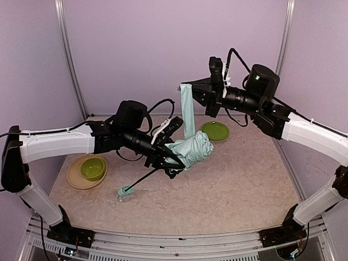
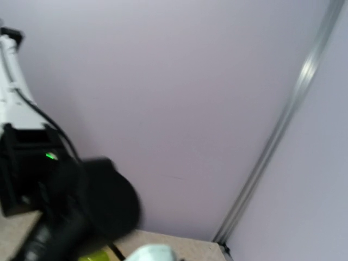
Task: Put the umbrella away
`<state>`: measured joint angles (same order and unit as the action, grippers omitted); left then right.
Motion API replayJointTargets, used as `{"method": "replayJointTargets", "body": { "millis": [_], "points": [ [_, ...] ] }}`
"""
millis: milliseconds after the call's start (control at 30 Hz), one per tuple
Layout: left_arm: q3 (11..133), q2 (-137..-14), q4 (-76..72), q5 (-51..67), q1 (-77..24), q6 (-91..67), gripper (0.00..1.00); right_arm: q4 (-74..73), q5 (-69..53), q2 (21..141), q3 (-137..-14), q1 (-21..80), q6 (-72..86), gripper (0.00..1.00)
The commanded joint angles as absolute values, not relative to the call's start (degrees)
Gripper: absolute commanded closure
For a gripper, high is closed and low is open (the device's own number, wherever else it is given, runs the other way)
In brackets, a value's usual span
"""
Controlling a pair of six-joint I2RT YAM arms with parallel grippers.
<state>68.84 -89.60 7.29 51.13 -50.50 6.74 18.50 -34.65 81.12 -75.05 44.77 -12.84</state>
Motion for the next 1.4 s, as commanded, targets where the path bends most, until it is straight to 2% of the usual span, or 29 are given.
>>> {"method": "replayJointTargets", "body": {
  "millis": [0, 167, 333, 467, 733, 933, 1000, 1133, 1233, 1367],
  "points": [
    [70.4, -94.1, 10.3, 55.3, -50.1, 3.6, 1.00, 21.2, -32.9, 79.1, -76.6, 47.9, -18.3, 1.00],
    [70.4, -93.2, 16.0, 46.5, -52.9, 12.1, 1.00, 20.8, -30.6, 77.5, -78.3, 48.8, -17.1, 1.00],
    [61.2, -84.6, 13.3, 31.9, -62.1, 29.4, 1.00, 14.8, -23.0, 76.9, -82.5, 48.8, -20.6, 1.00],
    [58.5, -81.5, 12.2, 24.7, -65.3, 33.4, 1.00, 12.8, -17.8, 76.6, -83.0, 48.5, -22.9, 1.00],
    [54.3, -79.9, 11.4, 2.2, -75.8, 44.5, 1.00, 11.3, -12.0, 76.6, -85.3, 47.9, -23.5, 1.00],
    [53.8, -78.8, 9.8, 1.3, -76.6, 43.2, 1.00, 9.0, -10.2, 76.6, -86.1, 47.0, -24.1, 1.00],
    [53.4, -76.0, 6.8, 4.7, -74.6, 38.9, 1.00, 6.2, -8.6, 76.8, -86.4, 46.0, -24.4, 1.00],
    [48.2, -62.9, -7.2, 14.4, -62.9, 24.1, 1.00, -1.8, -10.8, 77.4, -83.1, 39.3, -20.3, 1.00],
    [46.0, -54.3, -15.9, 12.3, -53.9, 16.2, 1.00, -6.9, -12.8, 78.1, -76.9, 37.6, -20.1, 1.00],
    [49.6, -51.2, -14.5, 4.0, -44.6, 11.0, 1.00, -7.6, -23.2, 78.7, -66.1, 37.7, -17.7, 1.00]
  ]
}}
